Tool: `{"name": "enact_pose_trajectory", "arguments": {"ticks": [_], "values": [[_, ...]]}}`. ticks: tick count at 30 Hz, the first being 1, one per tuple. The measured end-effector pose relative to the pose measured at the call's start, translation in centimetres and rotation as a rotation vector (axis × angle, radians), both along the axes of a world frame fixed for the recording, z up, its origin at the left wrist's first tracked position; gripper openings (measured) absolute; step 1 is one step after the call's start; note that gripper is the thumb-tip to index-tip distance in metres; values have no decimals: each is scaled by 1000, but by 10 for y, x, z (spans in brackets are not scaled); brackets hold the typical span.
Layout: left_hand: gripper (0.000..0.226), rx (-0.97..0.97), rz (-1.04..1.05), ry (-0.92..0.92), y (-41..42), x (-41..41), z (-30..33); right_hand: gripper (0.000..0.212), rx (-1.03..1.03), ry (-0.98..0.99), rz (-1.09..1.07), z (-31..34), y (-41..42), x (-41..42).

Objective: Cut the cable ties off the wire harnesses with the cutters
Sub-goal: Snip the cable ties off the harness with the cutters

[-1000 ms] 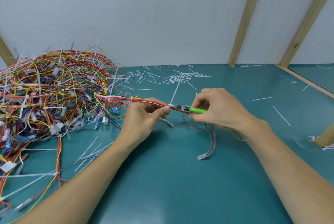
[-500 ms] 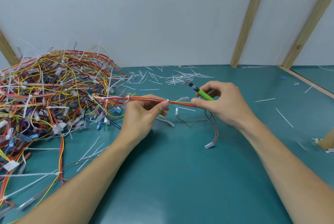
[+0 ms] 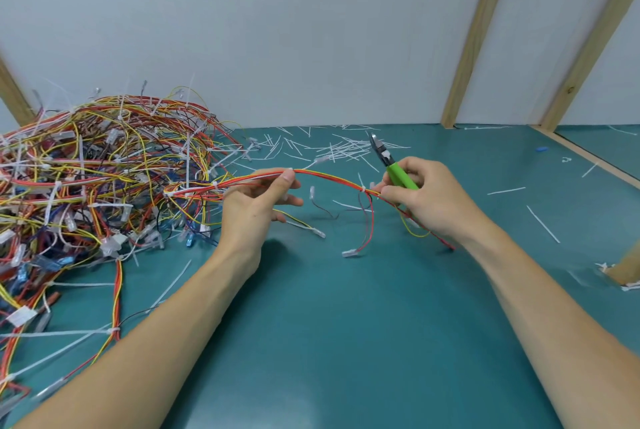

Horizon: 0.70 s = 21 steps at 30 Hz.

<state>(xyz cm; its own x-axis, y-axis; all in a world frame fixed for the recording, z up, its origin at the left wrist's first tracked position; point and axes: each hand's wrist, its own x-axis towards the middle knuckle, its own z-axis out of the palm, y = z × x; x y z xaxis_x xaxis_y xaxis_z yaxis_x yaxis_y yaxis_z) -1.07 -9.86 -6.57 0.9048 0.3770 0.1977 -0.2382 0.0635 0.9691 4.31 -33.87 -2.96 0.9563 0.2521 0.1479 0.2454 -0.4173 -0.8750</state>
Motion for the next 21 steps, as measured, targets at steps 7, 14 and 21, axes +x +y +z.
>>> {"name": "enact_pose_trajectory", "arguments": {"ticks": [7, 14, 21], "values": [[11, -53, -16, 0, -1, 0, 2, 10, -10, 195, 123, -5, 2, -2], [21, 39, 201, -14, -5, 0, 3, 22, 117, 103, 48, -2, 2, -1], [19, 269, 105, 45, -17, -10, 10, 20, 111, -451, -355, 1, 4, -3]]}}
